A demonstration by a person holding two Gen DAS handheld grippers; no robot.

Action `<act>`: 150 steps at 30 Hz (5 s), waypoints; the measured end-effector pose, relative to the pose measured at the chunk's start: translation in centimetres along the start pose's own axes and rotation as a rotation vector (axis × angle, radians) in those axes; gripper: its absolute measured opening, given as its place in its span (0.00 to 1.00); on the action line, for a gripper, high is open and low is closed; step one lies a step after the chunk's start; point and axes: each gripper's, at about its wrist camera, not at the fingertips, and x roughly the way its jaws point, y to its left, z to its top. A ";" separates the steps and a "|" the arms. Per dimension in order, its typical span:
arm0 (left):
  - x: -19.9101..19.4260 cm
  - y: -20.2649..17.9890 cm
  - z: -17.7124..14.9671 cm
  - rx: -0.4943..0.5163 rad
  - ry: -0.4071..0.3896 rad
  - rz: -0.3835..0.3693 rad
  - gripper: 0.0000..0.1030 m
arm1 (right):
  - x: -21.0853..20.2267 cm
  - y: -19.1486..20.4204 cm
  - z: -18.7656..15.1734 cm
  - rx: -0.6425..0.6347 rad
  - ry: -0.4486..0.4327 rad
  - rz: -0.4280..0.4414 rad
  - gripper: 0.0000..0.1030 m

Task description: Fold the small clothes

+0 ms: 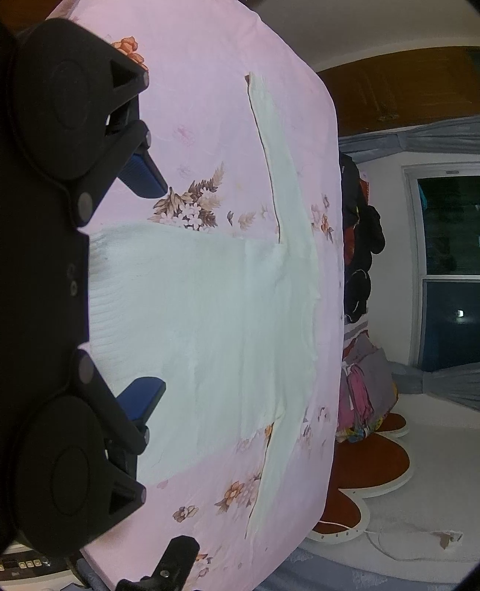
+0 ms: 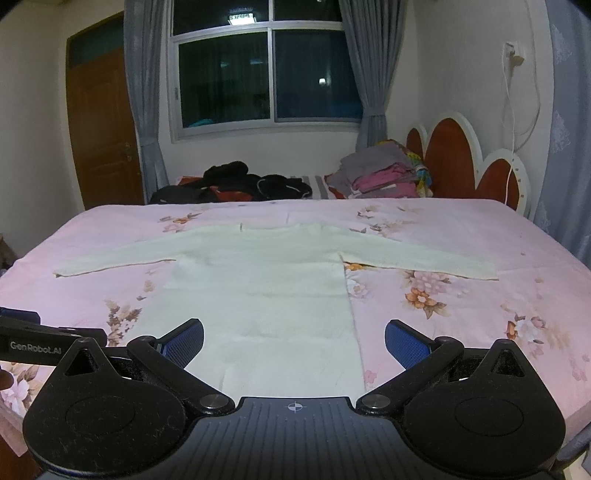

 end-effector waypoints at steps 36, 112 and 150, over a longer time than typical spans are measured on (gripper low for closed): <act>17.9 -1.7 9.8 -0.084 0.050 0.087 1.00 | 21.5 -17.7 5.7 0.144 0.085 -0.070 1.00; 29.7 8.8 16.3 -0.117 0.076 -0.038 0.75 | 45.6 4.9 11.5 0.057 0.180 0.381 0.74; 33.4 6.5 22.3 -0.273 -0.031 -0.226 0.05 | 44.8 -11.7 7.0 0.154 0.219 -0.059 0.23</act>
